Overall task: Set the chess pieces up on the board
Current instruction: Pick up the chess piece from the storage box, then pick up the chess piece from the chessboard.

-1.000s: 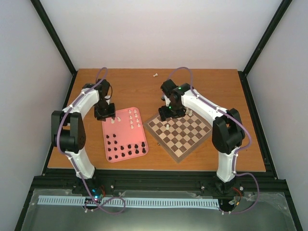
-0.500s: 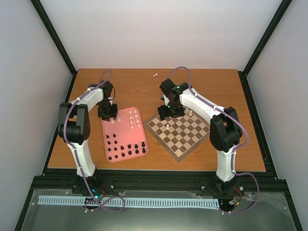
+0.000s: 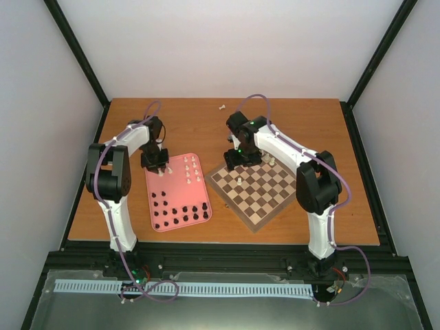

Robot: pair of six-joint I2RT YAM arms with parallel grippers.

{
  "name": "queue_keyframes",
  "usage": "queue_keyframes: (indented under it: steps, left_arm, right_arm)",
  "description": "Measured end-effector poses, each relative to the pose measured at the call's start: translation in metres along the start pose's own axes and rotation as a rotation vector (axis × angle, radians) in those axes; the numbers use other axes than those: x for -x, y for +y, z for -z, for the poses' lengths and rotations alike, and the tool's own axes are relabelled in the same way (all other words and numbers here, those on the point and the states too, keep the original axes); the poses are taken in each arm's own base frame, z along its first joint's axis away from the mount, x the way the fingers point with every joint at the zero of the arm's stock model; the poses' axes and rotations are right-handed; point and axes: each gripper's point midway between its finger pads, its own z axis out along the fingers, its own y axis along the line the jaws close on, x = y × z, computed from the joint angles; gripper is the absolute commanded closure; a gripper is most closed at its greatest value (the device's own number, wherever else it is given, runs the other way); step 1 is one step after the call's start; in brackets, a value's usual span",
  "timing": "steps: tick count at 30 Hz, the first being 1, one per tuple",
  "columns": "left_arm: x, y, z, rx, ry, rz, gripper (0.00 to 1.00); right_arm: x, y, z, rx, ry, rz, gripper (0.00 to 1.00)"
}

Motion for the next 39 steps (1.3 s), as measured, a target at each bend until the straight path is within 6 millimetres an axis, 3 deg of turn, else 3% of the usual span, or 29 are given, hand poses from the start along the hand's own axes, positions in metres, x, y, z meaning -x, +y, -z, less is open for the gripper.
queue_keyframes:
  steps: [6,15,22,28,34,39]
  left_arm:
    - [0.000,0.001,-0.003,0.007,0.007,0.003,0.87]
    - [0.000,0.003,0.000,0.016,0.001,0.004,0.89]
    - [-0.002,0.005,0.022,0.017,-0.038,0.002,0.89]
    - [-0.008,-0.001,0.053,-0.023,-0.076,-0.002,0.89]
    - [-0.010,-0.025,0.090,-0.060,-0.146,-0.060,0.89]
    - [-0.025,-0.063,0.096,-0.084,-0.151,-0.153,0.89]
  right_arm:
    - [0.000,0.000,0.001,-0.003,0.000,0.001,0.20]
    - [0.000,0.000,0.000,-0.002,0.001,0.002,0.20]
    - [-0.009,-0.003,-0.008,-0.006,0.032,0.008,0.32]
    - [-0.020,-0.004,-0.015,0.001,0.067,0.016,0.41]
    - [-0.036,-0.007,-0.027,0.003,0.120,0.015,0.47]
    - [-0.046,-0.009,-0.033,0.007,0.148,0.010,0.56]
